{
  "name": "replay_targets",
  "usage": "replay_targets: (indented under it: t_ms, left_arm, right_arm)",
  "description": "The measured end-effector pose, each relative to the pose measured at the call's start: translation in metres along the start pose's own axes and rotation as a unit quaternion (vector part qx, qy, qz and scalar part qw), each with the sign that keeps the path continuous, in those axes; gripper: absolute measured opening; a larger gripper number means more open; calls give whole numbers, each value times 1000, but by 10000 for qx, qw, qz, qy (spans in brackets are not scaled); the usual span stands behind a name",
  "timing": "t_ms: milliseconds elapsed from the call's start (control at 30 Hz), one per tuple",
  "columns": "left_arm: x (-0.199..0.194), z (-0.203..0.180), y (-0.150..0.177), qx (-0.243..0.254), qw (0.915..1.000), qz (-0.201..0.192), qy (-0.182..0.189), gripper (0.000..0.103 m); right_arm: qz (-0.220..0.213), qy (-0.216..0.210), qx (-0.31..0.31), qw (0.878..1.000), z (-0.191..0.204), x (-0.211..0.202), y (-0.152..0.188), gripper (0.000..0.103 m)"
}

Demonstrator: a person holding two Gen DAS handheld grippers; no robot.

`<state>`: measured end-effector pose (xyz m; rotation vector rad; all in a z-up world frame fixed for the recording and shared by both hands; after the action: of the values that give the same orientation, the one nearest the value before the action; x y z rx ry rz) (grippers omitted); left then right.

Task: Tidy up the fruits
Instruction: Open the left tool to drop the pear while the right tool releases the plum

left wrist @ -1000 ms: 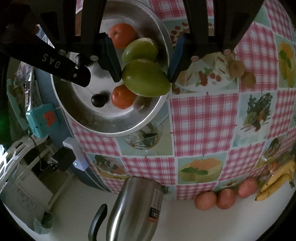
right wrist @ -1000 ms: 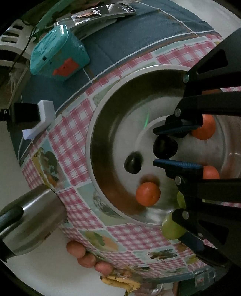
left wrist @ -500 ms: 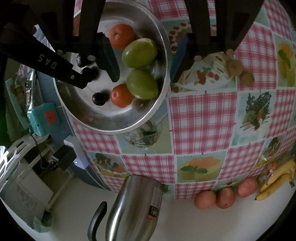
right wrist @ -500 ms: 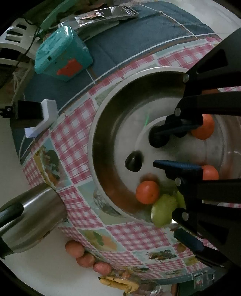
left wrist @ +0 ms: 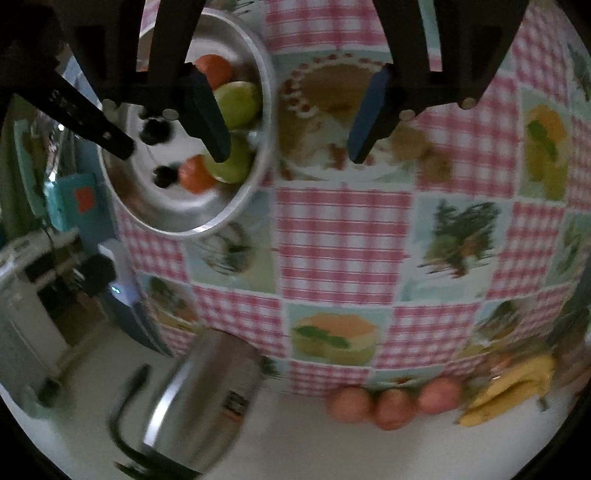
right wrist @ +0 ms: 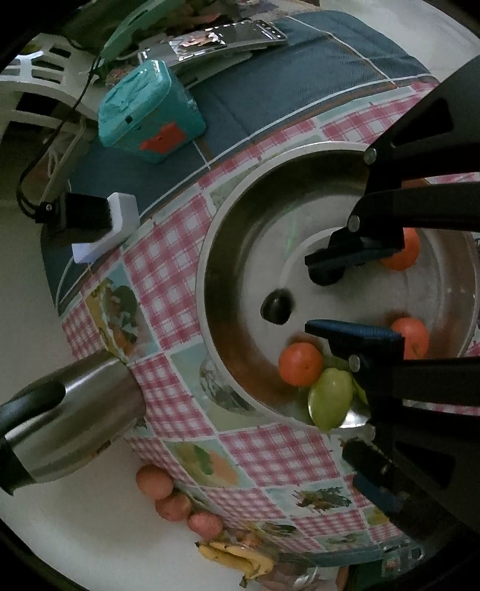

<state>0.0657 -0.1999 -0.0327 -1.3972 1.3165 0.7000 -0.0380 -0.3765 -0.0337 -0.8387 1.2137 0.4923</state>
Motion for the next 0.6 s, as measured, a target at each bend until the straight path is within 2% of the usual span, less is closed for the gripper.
replay_targets:
  t_ms: [233, 367, 467, 600]
  left_arm:
    - [-14, 37, -11, -533, 9981, -11, -322, 73]
    - [-19, 50, -14, -741, 9968, 23, -298, 74]
    - [-21, 57, -15, -833, 9961, 34, -292, 74]
    - [-22, 61, -14, -908, 9954, 61, -302, 76]
  right_arm:
    - [-10, 24, -143, 9999, 9, -4, 2, 29]
    - [-1, 55, -226, 9997, 16, -6, 4, 29]
    - [-2, 91, -290, 9995, 21, -7, 5, 38]
    - [-9, 68, -355, 9993, 27, -8, 7, 39]
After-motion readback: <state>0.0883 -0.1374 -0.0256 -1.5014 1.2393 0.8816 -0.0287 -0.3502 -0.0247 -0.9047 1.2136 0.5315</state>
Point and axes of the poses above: each gripper's, at about its wrist camera, not at the fingertips, and x roughly the way its jaws point, z to its left, y to its underside, the point moved 2 cm from there along x, roughly the way its jaws point, and after that the axes turned 9 degrees about -x, right-handed, at the moved point
